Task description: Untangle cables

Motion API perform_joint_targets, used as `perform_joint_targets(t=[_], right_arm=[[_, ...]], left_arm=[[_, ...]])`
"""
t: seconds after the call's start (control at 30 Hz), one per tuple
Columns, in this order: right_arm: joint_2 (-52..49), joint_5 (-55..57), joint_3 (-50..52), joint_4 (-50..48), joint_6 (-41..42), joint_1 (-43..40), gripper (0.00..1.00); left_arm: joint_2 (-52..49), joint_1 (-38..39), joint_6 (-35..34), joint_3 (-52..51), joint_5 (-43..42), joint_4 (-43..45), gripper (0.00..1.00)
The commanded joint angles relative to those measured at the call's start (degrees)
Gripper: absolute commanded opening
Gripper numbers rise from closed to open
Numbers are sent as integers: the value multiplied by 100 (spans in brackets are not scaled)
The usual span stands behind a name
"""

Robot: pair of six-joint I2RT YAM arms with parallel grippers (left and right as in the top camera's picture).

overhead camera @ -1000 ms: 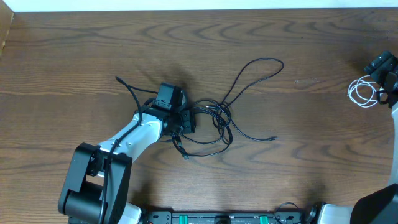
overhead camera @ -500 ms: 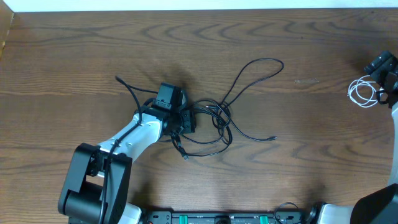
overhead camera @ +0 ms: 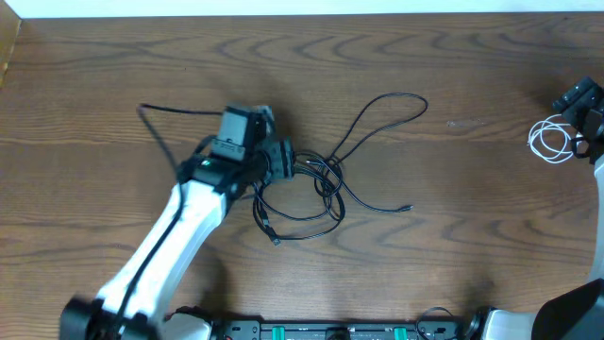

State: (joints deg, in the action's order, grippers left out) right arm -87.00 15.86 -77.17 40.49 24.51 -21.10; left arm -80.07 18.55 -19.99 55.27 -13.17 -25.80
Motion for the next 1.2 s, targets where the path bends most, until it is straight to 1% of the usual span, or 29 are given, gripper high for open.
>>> perform_joint_targets(t=[0.0,0.2,0.3,0.47,0.67,0.83,1.17], right_arm=[[-33,9,13,4,-35,-24,99],[-33,9,13,4,-37,-24,99],[-33,9,13,4,-35,-24,99],[-33,9,13,9,-35,-24,99],[-33,9,13,9,-35,-24,99],[-33,9,13,7,-35,-24,99],[-33,9,13,9,-37,-24,99]], left_arm=[[293,-4,-157,37,76,-136,70],[264,229,-175,9,59,-634,70],[177,428,-175,-61,59,-732,70],[-111,793,-173,-109,63,-719,70],[-627,1054,-173,-109,66,-610,70],[-1012,1084,-173,-109,68,-516,70],[-1447,1174,-175,-114,81,-476,70]])
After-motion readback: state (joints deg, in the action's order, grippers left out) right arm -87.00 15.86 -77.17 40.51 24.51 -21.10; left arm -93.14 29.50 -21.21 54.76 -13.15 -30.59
